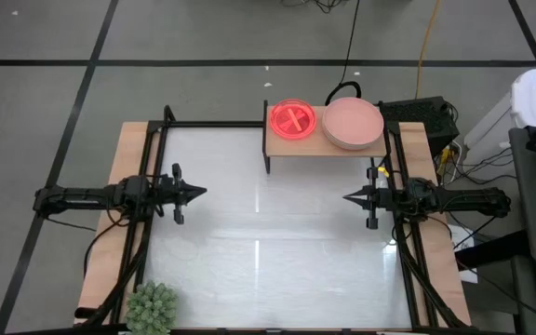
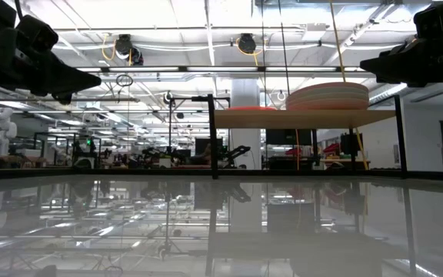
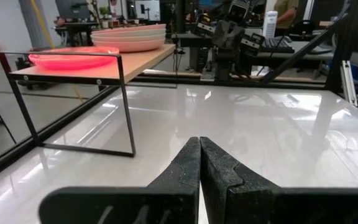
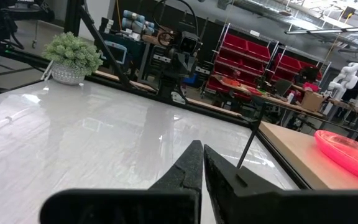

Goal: Place and stack plates onto a shelf
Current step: Return to Home Position

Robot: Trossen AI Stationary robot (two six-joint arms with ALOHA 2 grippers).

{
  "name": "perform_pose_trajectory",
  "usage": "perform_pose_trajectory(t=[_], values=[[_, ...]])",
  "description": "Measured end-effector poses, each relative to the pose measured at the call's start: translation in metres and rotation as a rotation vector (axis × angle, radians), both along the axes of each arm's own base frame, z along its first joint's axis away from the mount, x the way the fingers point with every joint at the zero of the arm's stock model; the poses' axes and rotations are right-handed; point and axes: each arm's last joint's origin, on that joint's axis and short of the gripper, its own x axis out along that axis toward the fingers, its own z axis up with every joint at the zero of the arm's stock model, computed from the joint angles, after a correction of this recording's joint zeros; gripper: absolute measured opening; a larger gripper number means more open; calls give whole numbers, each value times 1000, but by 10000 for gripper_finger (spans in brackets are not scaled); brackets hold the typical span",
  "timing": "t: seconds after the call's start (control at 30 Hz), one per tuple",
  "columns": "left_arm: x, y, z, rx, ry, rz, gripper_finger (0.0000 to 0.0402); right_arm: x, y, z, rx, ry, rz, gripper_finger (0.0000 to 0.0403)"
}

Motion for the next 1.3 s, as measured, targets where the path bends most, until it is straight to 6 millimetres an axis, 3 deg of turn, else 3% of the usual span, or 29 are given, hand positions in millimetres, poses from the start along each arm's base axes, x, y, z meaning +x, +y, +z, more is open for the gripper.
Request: perform_pose_trajectory(t=[1.3], values=[[0, 0, 3, 68, -30, 8, 4, 0, 0, 0, 0, 0, 0, 0]])
